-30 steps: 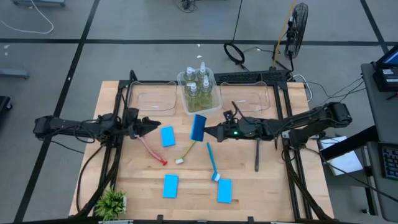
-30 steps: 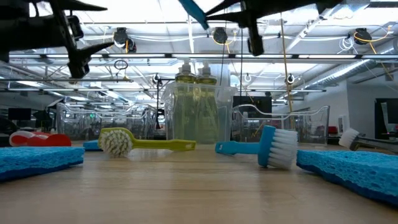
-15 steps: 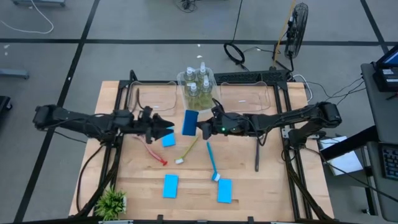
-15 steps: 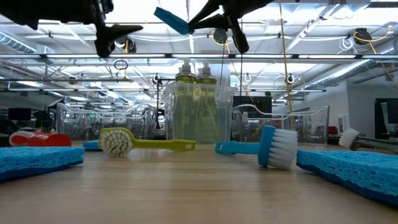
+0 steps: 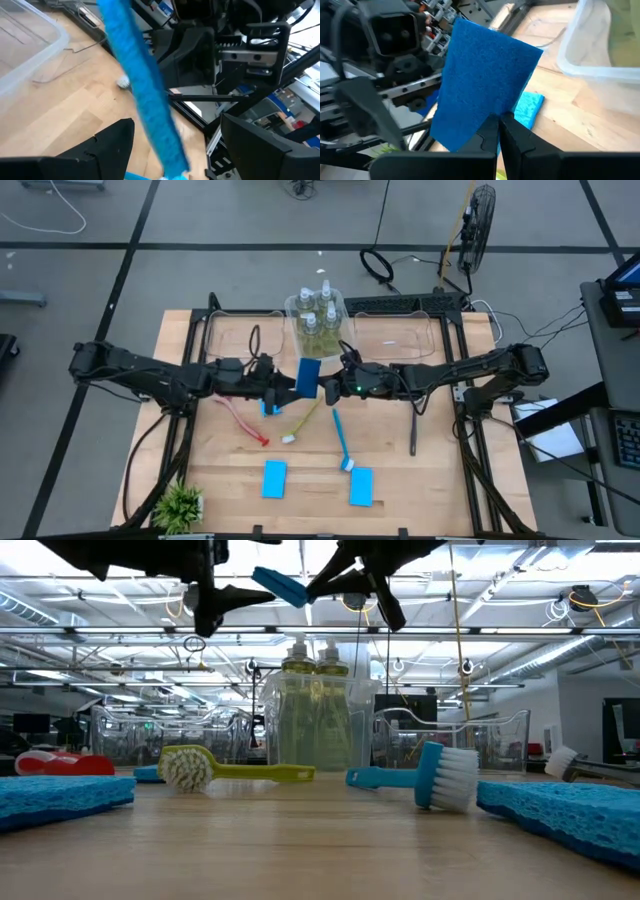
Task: Pick & Place Kitchen Sink Supplies
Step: Put the blue sponge into the left transparent bin
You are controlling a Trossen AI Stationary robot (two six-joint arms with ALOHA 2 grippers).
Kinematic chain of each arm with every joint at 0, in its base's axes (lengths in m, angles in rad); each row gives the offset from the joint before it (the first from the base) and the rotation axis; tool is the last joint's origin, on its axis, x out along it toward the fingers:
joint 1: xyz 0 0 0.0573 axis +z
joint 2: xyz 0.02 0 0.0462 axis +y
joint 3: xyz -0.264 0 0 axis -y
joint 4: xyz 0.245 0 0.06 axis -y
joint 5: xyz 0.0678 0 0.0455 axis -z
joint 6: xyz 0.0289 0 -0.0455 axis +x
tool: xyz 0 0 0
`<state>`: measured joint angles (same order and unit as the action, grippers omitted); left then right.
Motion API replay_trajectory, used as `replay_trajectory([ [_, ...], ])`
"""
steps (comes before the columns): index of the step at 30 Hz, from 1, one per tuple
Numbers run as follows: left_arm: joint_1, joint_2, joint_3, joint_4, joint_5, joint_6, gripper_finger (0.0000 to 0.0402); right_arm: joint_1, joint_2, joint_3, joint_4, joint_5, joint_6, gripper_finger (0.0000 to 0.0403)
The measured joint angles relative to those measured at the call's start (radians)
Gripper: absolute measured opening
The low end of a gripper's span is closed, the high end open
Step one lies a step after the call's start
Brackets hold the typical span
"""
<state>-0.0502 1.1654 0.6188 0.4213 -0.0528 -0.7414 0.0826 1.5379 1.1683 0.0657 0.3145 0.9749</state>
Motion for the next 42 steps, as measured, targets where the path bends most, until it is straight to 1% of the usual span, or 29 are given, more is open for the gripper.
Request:
replay_trajectory([
  [9, 0.022, 0.056, 0.051, 0.005, -0.035, -0.004, 0.0296, 0.011, 0.0, 0.0, -0.027, -0.002, 0.003, 0.0],
  [14, 0.028, 0.089, 0.061, -0.001, -0.027, -0.05, 0.0291, 0.024, 0.0, 0.0, -0.03, -0.002, 0.0, 0.0],
  [16, 0.028, 0.103, 0.063, 0.0, -0.027, -0.07, 0.0273, 0.025, 0.0, 0.0, -0.03, 0.0, -0.003, 0.0],
  [19, 0.028, 0.109, 0.063, -0.011, -0.026, -0.093, 0.0222, 0.025, 0.0, -0.001, -0.03, -0.002, -0.003, 0.0],
  [22, 0.028, 0.106, 0.063, -0.002, -0.026, -0.095, 0.0152, 0.025, 0.0, -0.001, -0.03, -0.002, -0.006, 0.0],
  [26, 0.028, 0.107, 0.062, -0.002, -0.025, -0.095, 0.0044, 0.025, -0.001, -0.001, -0.029, -0.003, -0.015, 0.0],
  [27, 0.028, 0.107, 0.062, -0.002, -0.02, -0.095, 0.0025, 0.025, -0.001, -0.001, -0.03, -0.003, -0.018, 0.0],
  [28, 0.028, 0.107, 0.062, -0.002, -0.015, -0.098, 0.0017, 0.025, -0.001, -0.001, -0.03, -0.005, -0.018, 0.0],
  [33, 0.029, 0.107, 0.062, -0.011, 0.0, -0.124, 0.0013, 0.026, -0.001, -0.001, -0.032, -0.012, -0.041, 0.0],
  [36, 0.028, 0.101, 0.062, -0.02, 0.01, -0.125, 0.001, 0.024, -0.001, -0.001, -0.032, -0.045, -0.052, 0.0007],
  [39, 0.028, 0.096, 0.062, -0.04, 0.016, -0.126, 0.0009, 0.024, -0.001, -0.001, -0.034, -0.082, -0.073, 0.0025],
  [42, 0.029, 0.075, 0.062, -0.084, 0.015, -0.125, 0.0009, 0.023, 0.0, -0.002, -0.04, -0.118, -0.087, 0.0051],
])
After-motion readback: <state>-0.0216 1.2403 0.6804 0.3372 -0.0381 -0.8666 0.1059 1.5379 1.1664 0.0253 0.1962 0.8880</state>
